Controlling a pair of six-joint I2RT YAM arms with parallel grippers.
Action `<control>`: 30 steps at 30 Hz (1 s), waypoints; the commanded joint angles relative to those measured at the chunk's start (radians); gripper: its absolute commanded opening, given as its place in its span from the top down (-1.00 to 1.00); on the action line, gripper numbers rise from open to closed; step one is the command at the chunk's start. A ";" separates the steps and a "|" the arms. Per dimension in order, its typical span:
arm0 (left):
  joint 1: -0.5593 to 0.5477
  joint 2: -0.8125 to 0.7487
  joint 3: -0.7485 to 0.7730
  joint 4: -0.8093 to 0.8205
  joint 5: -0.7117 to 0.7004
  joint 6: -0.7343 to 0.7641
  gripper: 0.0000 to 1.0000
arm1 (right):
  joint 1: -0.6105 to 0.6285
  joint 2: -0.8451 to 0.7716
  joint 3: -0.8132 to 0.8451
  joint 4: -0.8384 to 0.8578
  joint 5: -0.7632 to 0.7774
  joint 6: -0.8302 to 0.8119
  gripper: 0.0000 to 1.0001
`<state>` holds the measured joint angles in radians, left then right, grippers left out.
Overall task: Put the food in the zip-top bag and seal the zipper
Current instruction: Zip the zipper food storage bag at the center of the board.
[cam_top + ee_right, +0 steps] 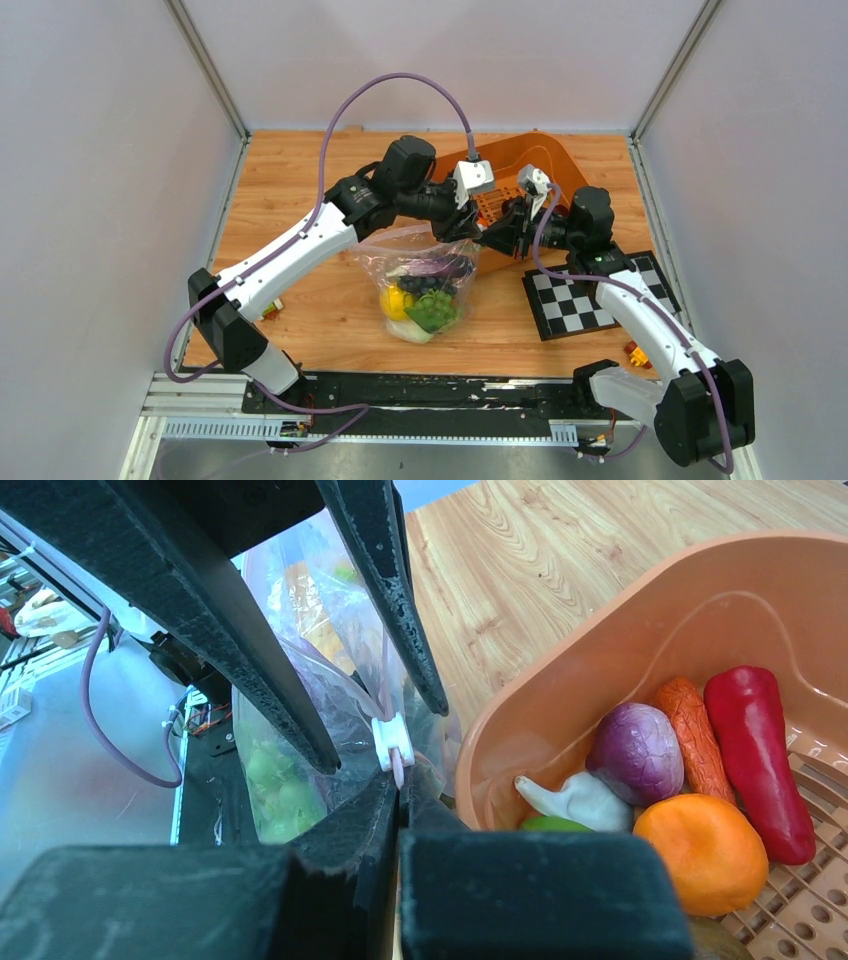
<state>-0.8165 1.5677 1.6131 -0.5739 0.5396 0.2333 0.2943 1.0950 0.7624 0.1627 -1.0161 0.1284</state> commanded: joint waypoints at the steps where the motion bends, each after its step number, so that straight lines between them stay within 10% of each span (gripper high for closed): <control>1: 0.005 0.010 0.042 -0.013 -0.005 0.026 0.10 | 0.007 -0.026 0.043 0.005 -0.020 -0.022 1.00; 10: 0.005 0.017 0.048 -0.010 0.019 0.018 0.39 | 0.006 -0.030 0.046 -0.006 -0.018 -0.036 1.00; 12: 0.005 0.013 0.047 -0.011 0.018 0.021 0.74 | 0.006 -0.028 0.045 -0.006 -0.019 -0.035 1.00; 22: 0.005 -0.007 0.029 0.023 0.023 0.010 0.66 | 0.006 -0.031 0.040 -0.006 -0.017 -0.037 1.00; 30: 0.005 -0.037 -0.001 0.001 -0.010 0.044 1.00 | 0.006 -0.027 0.041 -0.020 0.026 -0.037 1.00</control>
<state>-0.8165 1.5837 1.6131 -0.5907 0.5446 0.2405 0.2943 1.0882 0.7677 0.1455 -1.0138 0.1059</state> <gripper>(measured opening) 0.150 0.011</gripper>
